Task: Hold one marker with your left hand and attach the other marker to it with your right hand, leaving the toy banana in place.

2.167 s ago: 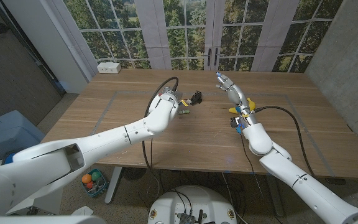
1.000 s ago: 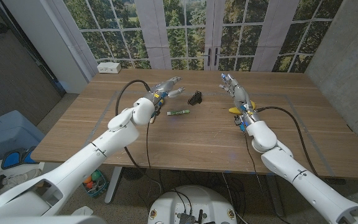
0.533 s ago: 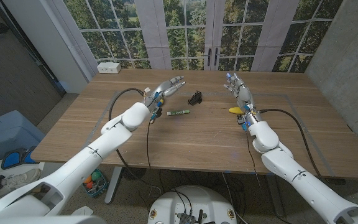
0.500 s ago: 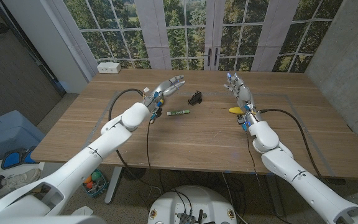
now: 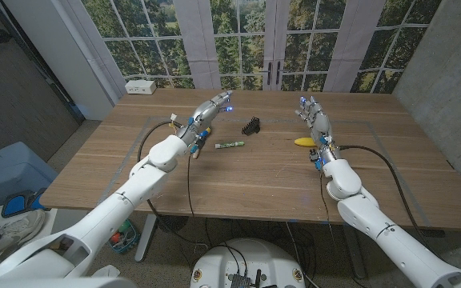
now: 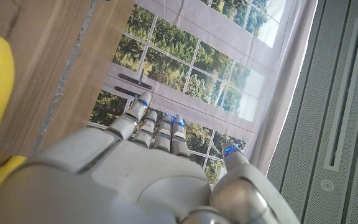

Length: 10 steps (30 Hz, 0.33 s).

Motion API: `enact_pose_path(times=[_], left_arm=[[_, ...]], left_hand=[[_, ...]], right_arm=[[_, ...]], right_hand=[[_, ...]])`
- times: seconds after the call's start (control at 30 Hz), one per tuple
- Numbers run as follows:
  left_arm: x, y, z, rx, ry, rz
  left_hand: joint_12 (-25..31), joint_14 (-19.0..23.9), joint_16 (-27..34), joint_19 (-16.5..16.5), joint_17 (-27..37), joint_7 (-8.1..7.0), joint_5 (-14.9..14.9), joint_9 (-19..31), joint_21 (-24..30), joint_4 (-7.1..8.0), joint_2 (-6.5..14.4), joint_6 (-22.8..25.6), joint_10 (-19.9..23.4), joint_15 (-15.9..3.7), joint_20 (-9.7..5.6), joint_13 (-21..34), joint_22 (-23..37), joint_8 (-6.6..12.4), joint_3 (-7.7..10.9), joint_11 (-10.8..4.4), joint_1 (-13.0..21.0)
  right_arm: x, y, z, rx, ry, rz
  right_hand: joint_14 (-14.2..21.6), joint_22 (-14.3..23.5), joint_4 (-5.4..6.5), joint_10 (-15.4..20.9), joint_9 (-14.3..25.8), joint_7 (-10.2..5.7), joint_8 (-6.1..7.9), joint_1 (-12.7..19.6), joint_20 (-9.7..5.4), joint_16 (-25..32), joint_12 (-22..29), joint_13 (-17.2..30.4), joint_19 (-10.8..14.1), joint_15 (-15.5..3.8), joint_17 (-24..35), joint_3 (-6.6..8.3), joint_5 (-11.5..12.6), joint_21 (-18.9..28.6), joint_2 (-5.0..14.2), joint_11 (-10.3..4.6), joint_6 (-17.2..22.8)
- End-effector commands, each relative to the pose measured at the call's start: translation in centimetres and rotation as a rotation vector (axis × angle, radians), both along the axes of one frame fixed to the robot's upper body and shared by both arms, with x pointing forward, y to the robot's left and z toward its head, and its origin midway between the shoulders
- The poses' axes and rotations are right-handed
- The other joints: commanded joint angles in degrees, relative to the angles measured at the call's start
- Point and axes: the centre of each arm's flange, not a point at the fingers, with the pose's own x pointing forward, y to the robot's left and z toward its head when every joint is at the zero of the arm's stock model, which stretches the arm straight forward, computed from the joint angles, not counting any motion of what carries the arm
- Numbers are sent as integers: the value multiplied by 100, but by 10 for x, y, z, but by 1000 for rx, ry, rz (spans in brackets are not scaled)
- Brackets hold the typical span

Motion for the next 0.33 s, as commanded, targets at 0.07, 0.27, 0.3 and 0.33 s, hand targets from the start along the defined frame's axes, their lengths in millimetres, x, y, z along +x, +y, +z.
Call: enact_pose_path(times=[0.07, 0.27, 0.3, 0.33], left_arm=[[5, 23, -18, -227, 68, -124], [13, 39, -35, -364, 145, -146], [14, 42, -38, -376, 154, -136], [15, 45, -40, -384, 165, -124]], left_hand=[[-19, -50, -17, 4, 7, 24, 61, -2, -72, 13, -40, -17, -51, -218, -161, 9, 12, -43, 77, 6, -131], [-116, -341, -107, -211, 6, 36, 83, -8, -313, -6, -43, -296, -360, -179, -184, 6, 14, -131, 197, 80, -363], [-120, -373, -111, -240, 6, 33, 85, -9, -342, -9, -45, -331, -393, -173, -180, 5, 14, -136, 211, 97, -386], [-127, -421, -120, -267, 4, 33, 88, -10, -374, -14, -48, -390, -444, -143, -177, 5, 14, -146, 228, 100, -412]], right_arm=[[7, -28, -16, 174, 24, 46], [10, -35, -16, 207, 9, 47], [11, -35, -15, 209, 5, 48], [12, -35, -15, 208, 3, 52]], right_hand=[[71, 11, 18, 91, 10, 38, 37, -51, -69, -15, 45, 2, 70, -135, -18, 5, 45, -18, 350, 51, 73], [84, 10, 27, 106, 10, 66, 40, -53, -69, -25, 43, 1, 77, -136, -38, 18, 45, -29, 339, 69, 94], [86, 10, 28, 111, 10, 69, 41, -53, -68, -27, 45, 1, 78, -134, -41, 21, 45, -30, 338, 67, 100], [86, 10, 29, 113, 10, 73, 40, -53, -69, -28, 45, 1, 78, -134, -43, 22, 45, -31, 338, 71, 100]])
